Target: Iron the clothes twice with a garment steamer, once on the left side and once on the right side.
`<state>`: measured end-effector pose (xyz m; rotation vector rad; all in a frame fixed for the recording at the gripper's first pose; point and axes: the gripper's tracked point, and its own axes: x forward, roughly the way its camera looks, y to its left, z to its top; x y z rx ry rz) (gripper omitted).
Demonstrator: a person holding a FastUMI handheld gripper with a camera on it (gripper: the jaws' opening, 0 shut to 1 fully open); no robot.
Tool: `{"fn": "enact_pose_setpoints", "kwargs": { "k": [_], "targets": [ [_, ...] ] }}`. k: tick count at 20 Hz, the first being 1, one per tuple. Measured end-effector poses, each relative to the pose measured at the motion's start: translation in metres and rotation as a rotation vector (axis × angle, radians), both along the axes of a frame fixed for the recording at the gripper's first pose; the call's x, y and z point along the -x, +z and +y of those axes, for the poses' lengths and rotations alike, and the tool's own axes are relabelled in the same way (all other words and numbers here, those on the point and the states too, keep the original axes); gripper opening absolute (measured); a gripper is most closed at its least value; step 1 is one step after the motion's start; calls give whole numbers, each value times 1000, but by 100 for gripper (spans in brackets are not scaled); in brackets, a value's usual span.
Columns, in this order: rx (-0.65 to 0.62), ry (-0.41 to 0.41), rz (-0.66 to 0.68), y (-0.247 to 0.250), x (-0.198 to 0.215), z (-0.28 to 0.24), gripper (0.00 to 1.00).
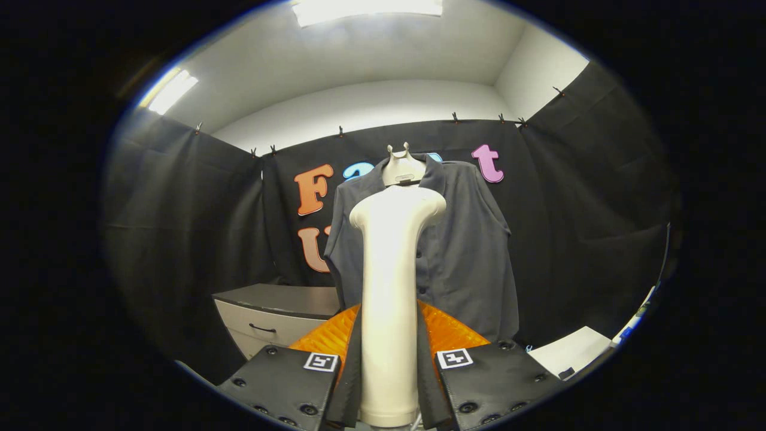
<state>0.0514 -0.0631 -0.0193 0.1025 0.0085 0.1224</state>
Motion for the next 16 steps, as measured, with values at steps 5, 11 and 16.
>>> {"fn": "enact_pose_setpoints", "kwargs": {
  "k": [5,11,16],
  "targets": [
    [-10,26,0,6,3,9,46],
    [-3,39,6,15,8,17,46],
    [-5,40,19,11,9,20,46]
  ]
}}
